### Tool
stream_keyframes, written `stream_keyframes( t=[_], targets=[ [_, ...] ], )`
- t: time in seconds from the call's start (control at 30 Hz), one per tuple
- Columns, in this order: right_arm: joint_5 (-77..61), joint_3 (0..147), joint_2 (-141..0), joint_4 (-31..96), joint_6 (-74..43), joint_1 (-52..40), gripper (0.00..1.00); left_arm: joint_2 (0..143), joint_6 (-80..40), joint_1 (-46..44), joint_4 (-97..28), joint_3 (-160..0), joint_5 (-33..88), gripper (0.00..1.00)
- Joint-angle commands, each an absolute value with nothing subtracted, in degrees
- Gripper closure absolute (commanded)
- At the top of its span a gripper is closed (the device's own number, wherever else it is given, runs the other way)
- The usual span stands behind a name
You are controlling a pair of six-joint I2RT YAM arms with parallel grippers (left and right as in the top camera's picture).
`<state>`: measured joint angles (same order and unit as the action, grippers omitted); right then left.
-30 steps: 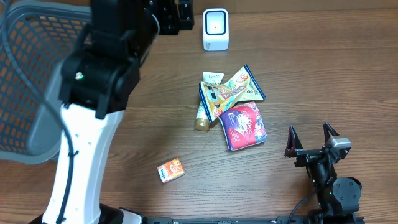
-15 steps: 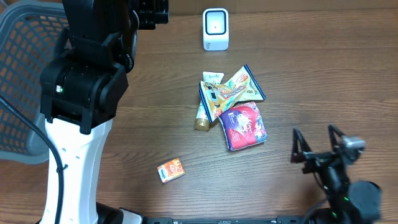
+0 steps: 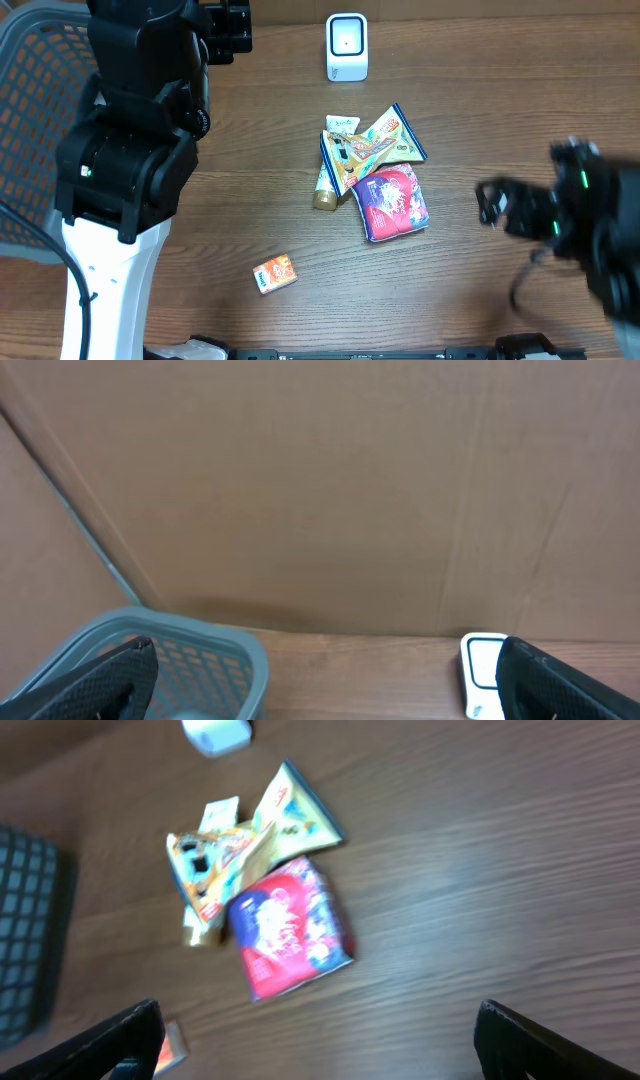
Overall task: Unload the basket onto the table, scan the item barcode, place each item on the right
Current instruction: 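Reach the right gripper to the pink liner pack on the pile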
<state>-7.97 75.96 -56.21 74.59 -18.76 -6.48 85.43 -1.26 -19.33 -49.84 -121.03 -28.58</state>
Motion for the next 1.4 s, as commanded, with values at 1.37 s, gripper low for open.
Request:
stream_keyframes(
  t=[1.37],
  targets=[
    [-42.4,34.2,-81.9,21.4,-27.9,0.0,0.01,84.2,-4.4,-16.9,-50.3,-115.6,-27.0,0.00]
  ],
)
